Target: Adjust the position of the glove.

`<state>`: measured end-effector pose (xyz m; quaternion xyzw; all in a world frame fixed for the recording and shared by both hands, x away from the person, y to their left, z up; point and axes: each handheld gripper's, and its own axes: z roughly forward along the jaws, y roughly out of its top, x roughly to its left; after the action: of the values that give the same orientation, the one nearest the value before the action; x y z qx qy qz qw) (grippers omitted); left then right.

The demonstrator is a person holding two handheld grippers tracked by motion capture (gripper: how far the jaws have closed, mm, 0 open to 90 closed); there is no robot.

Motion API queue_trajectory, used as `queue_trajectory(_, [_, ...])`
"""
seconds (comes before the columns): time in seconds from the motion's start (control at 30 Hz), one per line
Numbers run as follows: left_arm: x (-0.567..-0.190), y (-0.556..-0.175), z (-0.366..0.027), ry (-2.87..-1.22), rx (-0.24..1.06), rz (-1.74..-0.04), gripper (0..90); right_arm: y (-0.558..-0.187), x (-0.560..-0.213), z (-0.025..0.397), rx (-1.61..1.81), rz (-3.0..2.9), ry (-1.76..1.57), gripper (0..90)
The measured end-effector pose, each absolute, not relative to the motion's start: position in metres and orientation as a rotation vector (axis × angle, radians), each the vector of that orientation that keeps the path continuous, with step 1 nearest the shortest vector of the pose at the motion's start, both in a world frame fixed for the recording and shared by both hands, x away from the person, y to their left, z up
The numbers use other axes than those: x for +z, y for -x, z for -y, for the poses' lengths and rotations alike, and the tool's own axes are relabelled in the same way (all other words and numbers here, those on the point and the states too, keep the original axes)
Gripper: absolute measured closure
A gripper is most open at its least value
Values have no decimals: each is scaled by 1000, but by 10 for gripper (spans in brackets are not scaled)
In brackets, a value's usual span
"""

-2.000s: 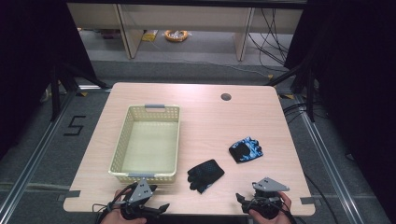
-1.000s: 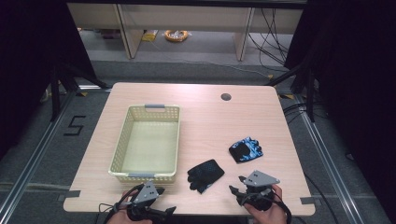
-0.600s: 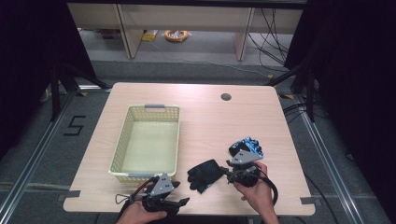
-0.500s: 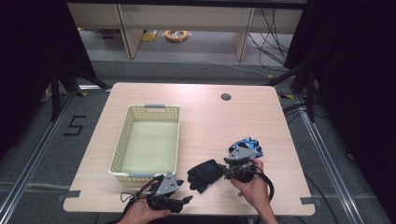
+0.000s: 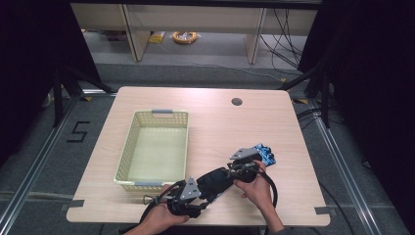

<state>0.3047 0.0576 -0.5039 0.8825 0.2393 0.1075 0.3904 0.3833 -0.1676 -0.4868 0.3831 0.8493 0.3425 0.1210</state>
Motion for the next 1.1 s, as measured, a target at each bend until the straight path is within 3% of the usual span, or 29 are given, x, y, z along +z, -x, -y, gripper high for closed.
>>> queue_trajectory(0.33, [-509, -313, -51, -2292, 282, -658, 606, -389, -493, 163, 967, -2501, -1119, 656])
queue_trajectory(0.43, [-509, -316, -51, -2310, 336, -640, 629, -390, -492, 163, 947, -2523, -1138, 668])
queue_trajectory(0.5, [-511, -315, -49, -2302, 302, -638, 669, -391, -494, 163, 954, -2520, -1135, 694])
queue_trajectory(0.67, [-511, -314, -50, -2318, 357, -607, 794, -391, -496, 164, 942, -2537, -1181, 796])
queue_trajectory(0.7, [-510, -313, -50, -2323, 369, -594, 813, -390, -499, 167, 977, -2528, -1161, 875])
queue_trajectory(1.1, [-496, -311, -55, -2275, 396, -579, 850, -361, -480, 189, 1158, -2445, -1216, 892])
